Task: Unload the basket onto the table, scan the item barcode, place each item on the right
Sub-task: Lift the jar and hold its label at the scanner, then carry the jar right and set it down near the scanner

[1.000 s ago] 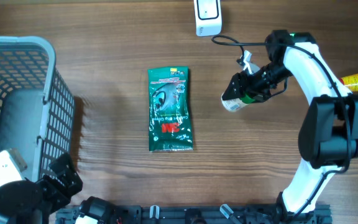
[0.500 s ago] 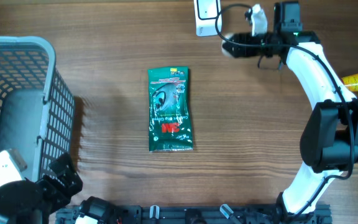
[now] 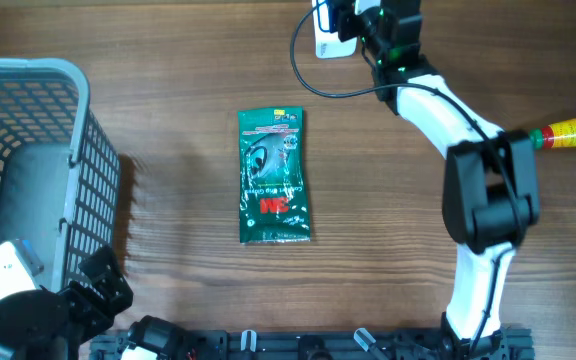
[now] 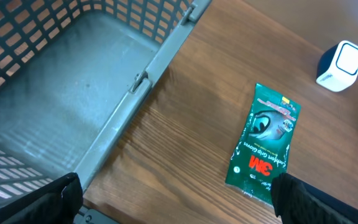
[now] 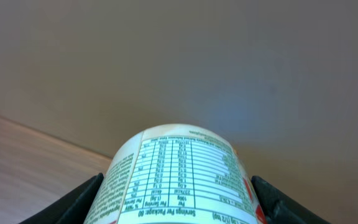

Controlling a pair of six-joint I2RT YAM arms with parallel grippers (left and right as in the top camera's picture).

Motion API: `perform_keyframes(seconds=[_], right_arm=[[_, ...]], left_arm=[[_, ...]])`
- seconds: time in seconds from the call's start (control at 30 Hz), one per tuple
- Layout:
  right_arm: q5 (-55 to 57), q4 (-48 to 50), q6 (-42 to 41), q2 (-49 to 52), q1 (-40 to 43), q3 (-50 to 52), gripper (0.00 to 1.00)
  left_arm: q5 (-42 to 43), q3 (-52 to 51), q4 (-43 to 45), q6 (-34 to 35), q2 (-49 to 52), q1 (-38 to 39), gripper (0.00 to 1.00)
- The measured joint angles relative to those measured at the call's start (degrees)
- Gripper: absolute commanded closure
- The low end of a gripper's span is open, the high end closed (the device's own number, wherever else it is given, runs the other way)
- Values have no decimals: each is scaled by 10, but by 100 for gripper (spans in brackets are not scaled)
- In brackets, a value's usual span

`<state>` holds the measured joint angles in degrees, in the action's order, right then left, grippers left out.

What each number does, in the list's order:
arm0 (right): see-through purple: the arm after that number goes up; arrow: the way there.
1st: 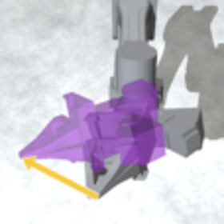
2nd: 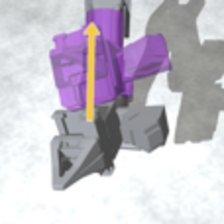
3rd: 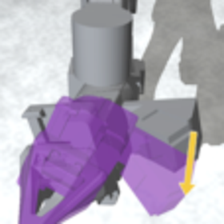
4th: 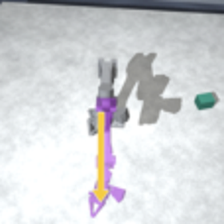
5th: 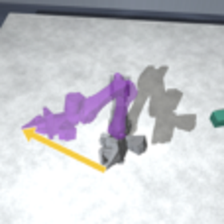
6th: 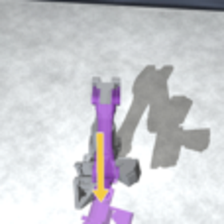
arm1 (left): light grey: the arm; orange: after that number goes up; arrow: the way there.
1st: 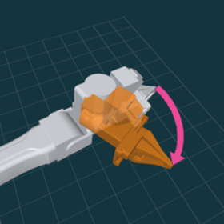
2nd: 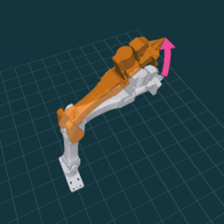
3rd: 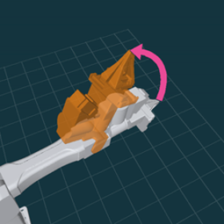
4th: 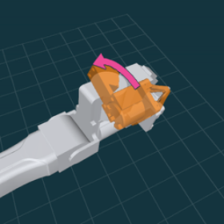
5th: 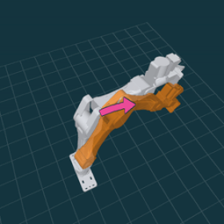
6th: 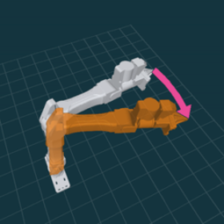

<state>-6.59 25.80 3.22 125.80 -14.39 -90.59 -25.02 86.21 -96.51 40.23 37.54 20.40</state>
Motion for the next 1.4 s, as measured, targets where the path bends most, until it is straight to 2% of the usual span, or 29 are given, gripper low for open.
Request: perform_keyframes(seconds=[0.17,0.3,0.4,0.53,0.73,0.77,0.83,0.93,1.0,1.03,1.17,1.3,1.4], right_arm=[[18,6,-9,84,6,-49,27],[20,6,-24,92,6,-85,27],[21,-28,-67,91,10,-100,27],[21,-115,-108,84,37,-114,24],[26,-344,-116,26,158,-187,26],[27,-389,-116,14,191,-195,24],[25,-441,-111,8,232,-199,14],[-21,-542,-83,7,285,-200,8],[-30,-570,-76,7,282,-200,6],[-30,-580,-77,8,270,-200,1],[-33,-582,-91,21,228,-200,1],[-14,-589,-150,35,209,-200,0],[46,-601,-214,46,196,-200,0]], left_arm=[[0,0,0,0,0,0,0],[0,0,0,0,0,0,0],[0,0,0,0,0,0,0],[0,0,0,0,0,0,0],[0,0,1,0,0,0,0],[0,0,0,0,0,0,0],[0,0,1,0,0,0,0],[0,0,0,0,0,0,0],[0,0,0,0,0,0,0],[0,0,0,0,0,0,0],[0,0,0,0,0,0,0],[0,0,0,0,0,0,0],[0,0,0,0,0,0,0]])
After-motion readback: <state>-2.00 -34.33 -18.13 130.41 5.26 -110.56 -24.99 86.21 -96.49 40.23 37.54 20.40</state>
